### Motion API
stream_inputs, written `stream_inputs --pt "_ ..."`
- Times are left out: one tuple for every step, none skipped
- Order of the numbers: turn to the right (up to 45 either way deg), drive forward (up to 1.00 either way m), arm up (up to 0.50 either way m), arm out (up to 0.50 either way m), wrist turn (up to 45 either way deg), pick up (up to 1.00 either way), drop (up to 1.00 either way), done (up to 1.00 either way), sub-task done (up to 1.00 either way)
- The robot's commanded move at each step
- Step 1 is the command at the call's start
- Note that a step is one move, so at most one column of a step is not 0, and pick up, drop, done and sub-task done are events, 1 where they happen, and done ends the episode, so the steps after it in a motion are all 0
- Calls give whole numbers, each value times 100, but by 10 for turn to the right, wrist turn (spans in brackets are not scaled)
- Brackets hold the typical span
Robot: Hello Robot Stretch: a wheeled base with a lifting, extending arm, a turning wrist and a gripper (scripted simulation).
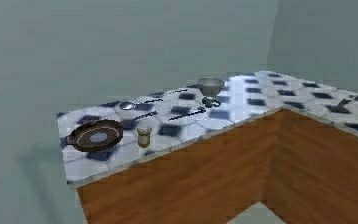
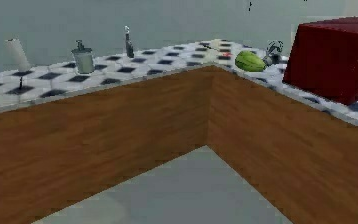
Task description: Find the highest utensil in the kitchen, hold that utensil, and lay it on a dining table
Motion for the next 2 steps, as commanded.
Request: stream_inputs --pt "-450 0 0 0 0 0 0 0 0" --pt "-450 0 0 0 0 0 0 0 0"
